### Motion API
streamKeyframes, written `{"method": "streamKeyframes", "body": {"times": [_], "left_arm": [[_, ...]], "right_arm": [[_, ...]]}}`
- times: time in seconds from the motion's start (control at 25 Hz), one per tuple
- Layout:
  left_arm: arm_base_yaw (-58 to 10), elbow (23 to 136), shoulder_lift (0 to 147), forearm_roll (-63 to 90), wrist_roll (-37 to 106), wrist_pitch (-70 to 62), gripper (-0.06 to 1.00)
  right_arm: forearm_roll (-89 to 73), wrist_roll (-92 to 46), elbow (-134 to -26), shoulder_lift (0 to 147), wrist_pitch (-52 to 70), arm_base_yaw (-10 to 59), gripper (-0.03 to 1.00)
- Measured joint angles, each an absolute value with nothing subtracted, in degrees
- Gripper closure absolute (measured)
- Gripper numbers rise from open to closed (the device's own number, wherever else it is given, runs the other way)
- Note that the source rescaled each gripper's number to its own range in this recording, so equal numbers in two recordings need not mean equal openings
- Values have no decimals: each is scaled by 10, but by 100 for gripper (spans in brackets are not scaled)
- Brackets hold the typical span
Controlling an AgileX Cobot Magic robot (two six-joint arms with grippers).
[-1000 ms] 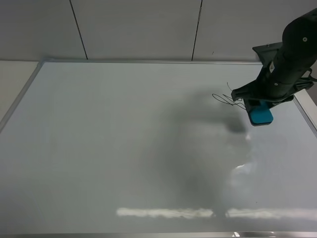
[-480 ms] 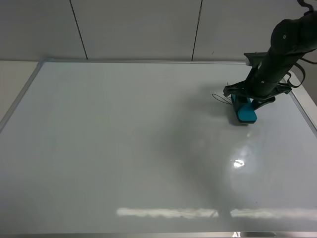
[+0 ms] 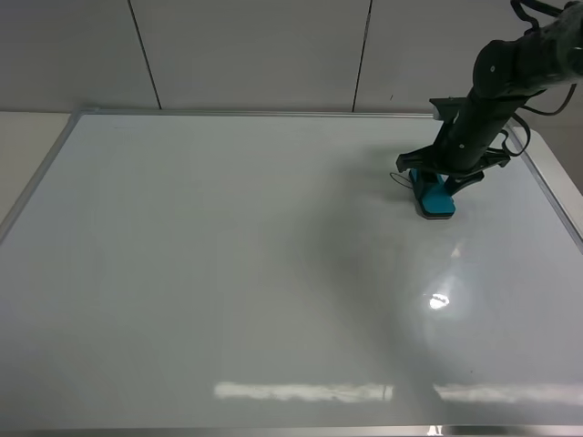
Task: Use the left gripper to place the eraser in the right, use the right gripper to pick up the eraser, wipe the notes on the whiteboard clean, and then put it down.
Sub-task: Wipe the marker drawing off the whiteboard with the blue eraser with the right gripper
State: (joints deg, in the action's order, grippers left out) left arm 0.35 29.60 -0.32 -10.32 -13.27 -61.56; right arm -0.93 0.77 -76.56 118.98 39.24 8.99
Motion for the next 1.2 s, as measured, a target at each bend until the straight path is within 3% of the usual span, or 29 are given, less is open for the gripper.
{"method": "streamKeyframes", "body": {"times": [0.24,0.52,0.72,0.88,1.2], "left_arm": [[4,296,-3,-103,-133,-616,-6],[4,296,-3,-103,-133,-616,-6],[4,296,-3,-103,-133,-616,-6],[4,296,-3,-103,-133,-616,-6],[4,296,-3,-103,-133,-616,-6]], "right_arm": [[-38,5,-770,1196,386,61,97],[-39,5,-773,1198,356,-20,97],[-58,-20,-773,1198,355,-23,97],[-106,-72,-773,1200,353,33,97],[-111,-18,-800,1211,361,188,97]]}}
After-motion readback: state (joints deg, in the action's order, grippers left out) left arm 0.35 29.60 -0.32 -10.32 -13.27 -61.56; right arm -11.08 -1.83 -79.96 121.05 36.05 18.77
